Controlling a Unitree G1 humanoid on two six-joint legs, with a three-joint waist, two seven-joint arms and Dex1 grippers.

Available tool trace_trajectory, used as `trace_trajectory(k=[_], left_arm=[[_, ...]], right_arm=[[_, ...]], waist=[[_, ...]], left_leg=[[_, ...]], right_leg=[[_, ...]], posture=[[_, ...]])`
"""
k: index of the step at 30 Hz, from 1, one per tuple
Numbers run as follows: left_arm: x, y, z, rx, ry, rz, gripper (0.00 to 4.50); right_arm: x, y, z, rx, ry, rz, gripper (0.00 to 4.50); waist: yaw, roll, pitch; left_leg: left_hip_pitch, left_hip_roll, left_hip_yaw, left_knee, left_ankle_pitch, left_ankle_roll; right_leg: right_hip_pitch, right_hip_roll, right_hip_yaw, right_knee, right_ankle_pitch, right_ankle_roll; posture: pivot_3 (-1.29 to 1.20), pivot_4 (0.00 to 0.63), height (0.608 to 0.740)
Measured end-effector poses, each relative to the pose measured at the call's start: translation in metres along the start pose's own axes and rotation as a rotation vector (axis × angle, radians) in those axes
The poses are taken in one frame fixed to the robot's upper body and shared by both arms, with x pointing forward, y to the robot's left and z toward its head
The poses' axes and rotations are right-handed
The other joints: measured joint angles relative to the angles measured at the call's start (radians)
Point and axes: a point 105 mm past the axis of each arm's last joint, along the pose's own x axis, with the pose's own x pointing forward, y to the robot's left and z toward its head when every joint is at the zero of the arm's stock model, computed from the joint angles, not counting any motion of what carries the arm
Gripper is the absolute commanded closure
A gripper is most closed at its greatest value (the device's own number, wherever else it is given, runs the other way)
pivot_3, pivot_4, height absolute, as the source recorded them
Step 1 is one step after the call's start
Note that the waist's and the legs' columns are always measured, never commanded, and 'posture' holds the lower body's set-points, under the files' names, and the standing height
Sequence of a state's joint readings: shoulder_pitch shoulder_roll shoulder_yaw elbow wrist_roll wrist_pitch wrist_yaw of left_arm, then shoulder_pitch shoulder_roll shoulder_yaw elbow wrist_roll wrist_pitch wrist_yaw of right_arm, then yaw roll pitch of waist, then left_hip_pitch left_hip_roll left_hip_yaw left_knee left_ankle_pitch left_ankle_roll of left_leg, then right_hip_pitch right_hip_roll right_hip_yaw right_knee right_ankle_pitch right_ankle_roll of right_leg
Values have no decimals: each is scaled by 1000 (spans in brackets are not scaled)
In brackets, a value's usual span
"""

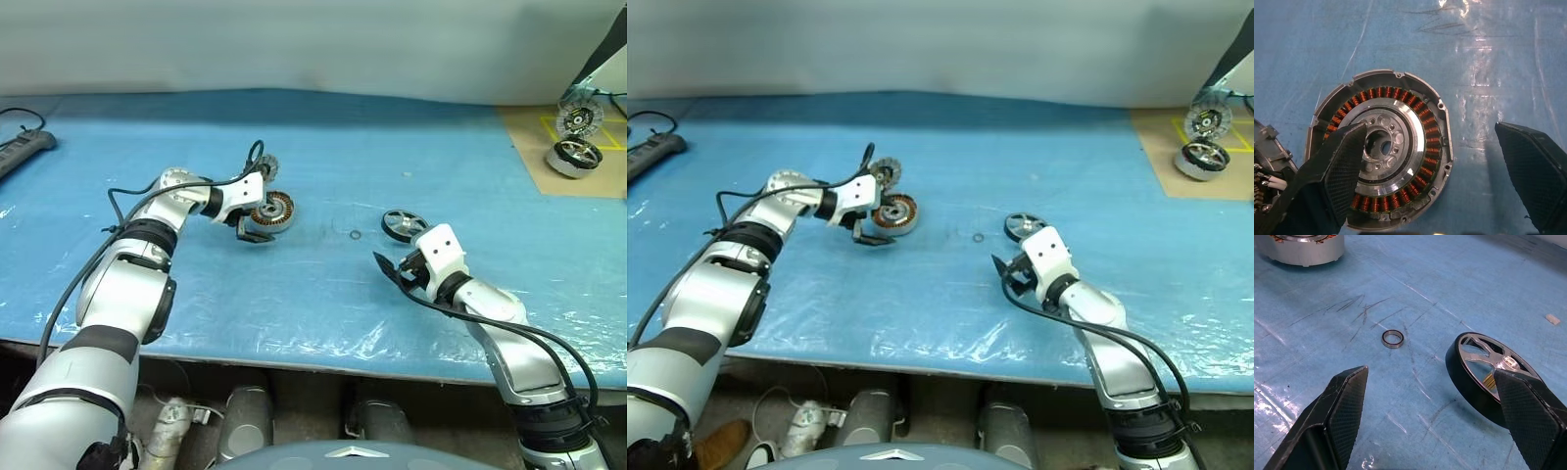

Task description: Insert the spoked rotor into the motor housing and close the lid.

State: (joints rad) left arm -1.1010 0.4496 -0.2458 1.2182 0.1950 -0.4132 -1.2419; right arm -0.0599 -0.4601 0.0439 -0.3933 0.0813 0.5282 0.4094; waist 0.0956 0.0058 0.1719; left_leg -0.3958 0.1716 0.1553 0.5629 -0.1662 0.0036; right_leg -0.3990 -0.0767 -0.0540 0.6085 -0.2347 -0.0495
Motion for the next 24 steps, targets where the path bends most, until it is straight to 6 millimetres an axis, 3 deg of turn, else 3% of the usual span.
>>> trace_trajectory(k=[8,11,15,18,22,24], left_arm=[[16,-6,0,12,-2,9,19],[17,-6,-2,11,-3,24,597],[18,-5,-5,37,9,65,1881],[20,-4,-6,74,34,80,1881],[14,-9,-9,87,33,32,2665],[12,-10,-5,91,8,13,2665]], right_arm=[[1,0,0,-18,1,-4,147],[2,3,0,-24,1,2,147],[3,3,-2,-29,6,4,147],[4,4,-4,-30,13,4,147],[5,8,-4,-32,11,15,147],[5,8,-3,-33,9,14,147]], waist=[[1,0,0],[1,0,0],[1,0,0],[1,0,0],[2,0,0],[5,0,0]], left_leg=[[0,0,0,0,0,2],[0,0,0,1,-1,4],[5,0,0,0,-3,2],[12,0,0,0,-4,1],[13,0,0,-1,-4,1],[12,-1,0,-1,-4,1]], right_leg=[[0,0,0,0,0,0],[1,0,0,0,0,0],[5,0,0,0,0,0],[11,0,0,-1,0,0],[12,0,0,-1,0,0],[12,-1,0,-2,0,0]], posture=[[0,150,740],[0,150,740],[0,150,740],[0,150,740],[0,150,740],[0,150,740]])
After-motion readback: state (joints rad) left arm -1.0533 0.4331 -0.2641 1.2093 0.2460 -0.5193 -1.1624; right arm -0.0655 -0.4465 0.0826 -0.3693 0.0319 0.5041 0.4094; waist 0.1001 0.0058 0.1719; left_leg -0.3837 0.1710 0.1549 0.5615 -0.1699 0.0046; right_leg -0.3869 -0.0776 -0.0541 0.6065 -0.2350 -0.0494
